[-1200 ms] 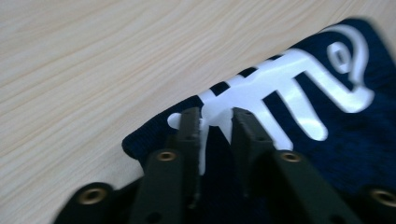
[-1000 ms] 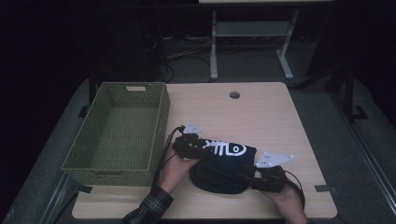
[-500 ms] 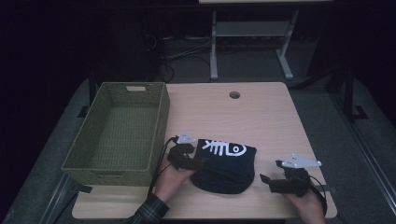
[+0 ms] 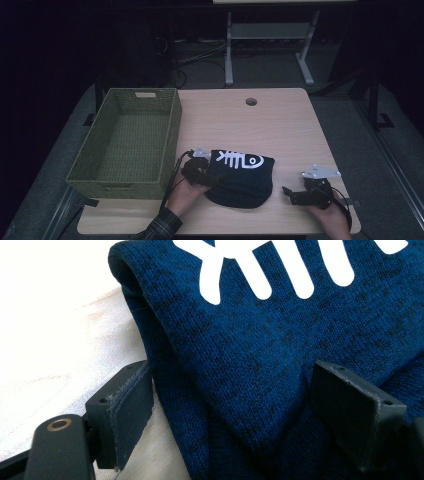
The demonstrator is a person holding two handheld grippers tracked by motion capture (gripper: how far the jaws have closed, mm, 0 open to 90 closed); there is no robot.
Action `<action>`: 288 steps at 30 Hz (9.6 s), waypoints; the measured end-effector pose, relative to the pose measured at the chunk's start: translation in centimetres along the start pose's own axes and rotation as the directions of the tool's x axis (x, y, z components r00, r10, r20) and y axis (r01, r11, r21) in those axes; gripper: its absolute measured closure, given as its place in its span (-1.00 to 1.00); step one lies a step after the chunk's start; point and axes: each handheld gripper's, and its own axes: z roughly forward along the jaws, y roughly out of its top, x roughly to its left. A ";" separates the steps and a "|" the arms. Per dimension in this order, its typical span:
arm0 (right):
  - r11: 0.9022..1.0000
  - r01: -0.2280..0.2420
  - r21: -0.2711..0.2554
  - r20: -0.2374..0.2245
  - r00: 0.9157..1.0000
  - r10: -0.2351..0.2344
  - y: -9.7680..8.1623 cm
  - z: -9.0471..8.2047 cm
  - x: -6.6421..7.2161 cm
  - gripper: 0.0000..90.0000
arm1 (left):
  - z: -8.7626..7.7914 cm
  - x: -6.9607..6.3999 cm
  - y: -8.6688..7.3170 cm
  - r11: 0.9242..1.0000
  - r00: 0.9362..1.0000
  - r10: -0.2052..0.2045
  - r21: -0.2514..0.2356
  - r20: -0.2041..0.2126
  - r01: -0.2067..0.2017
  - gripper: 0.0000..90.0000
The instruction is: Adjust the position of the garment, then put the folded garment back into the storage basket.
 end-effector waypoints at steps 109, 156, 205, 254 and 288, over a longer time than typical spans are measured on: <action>1.000 -0.018 0.007 -0.008 1.000 0.018 0.1 0.2 -0.2 -0.80 | -22.3 2.4 12.7 0.993 0.992 0.118 0.008 -0.032 -0.118 0.56; 1.000 -0.021 0.005 -0.005 1.000 0.021 0.2 0.3 -0.2 -0.80 | -32.6 9.6 6.5 0.989 0.980 -0.101 -0.120 -0.174 0.081 0.57; 1.000 -0.026 0.005 -0.002 1.000 0.026 0.2 0.3 -0.2 -0.80 | -25.6 16.0 -0.5 0.970 0.955 -0.226 0.042 -0.192 0.239 0.51; 1.000 -0.028 0.005 0.002 1.000 0.028 0.2 0.3 -0.2 -0.80 | -23.5 12.8 1.3 0.985 0.940 -0.170 -0.063 -0.297 0.158 -0.46; 1.000 -0.003 0.007 -0.022 1.000 0.003 0.3 0.4 -0.2 -0.80 | -12.6 -0.9 5.9 0.987 0.996 0.065 -0.140 -0.063 -0.073 -0.63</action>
